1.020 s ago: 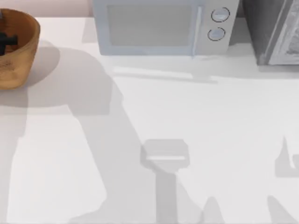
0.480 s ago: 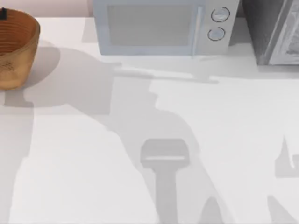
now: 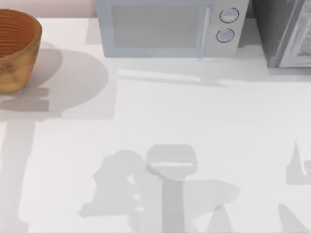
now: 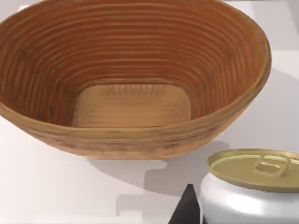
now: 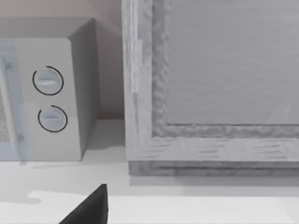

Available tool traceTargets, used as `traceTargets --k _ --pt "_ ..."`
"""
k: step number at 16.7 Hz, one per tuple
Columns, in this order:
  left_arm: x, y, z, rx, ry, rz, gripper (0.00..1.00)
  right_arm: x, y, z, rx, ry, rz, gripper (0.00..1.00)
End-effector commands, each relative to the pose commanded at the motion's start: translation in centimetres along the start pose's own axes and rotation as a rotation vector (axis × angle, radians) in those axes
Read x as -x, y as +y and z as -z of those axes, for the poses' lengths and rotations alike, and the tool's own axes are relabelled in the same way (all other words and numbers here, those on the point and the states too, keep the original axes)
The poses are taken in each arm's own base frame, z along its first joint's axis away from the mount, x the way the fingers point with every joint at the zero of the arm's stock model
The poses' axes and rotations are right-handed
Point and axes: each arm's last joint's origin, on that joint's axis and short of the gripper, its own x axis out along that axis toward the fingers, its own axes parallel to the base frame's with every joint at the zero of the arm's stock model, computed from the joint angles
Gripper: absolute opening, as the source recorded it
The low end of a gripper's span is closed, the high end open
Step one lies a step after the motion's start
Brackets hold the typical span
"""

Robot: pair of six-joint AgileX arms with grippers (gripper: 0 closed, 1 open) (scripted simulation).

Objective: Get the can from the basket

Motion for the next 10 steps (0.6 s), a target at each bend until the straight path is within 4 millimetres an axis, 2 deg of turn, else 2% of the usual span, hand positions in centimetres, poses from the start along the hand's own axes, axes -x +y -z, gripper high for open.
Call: traceTargets --k 2,4,7,10 --pt "2.9 -0.8 4.5 0.003 -0.136 -0.003 0.0 0.0 0.0 0.0 0.0 0.0 0.0 1.0" --pt "4.0 -1.5 9.0 0.01 -0.256 -0.002 0.0 0.0 0.0 0.0 0.0 0.0 0.0 1.0" --pt "3.5 -2.1 14.3 0.022 -0.407 0.004 0.0 0.0 0.0 0.0 0.0 0.0 0.0 1.0" --pt "2.3 -2.4 17.4 0.033 -0.522 0.01 0.0 0.0 0.0 0.0 0.0 0.0 0.0 1.0"
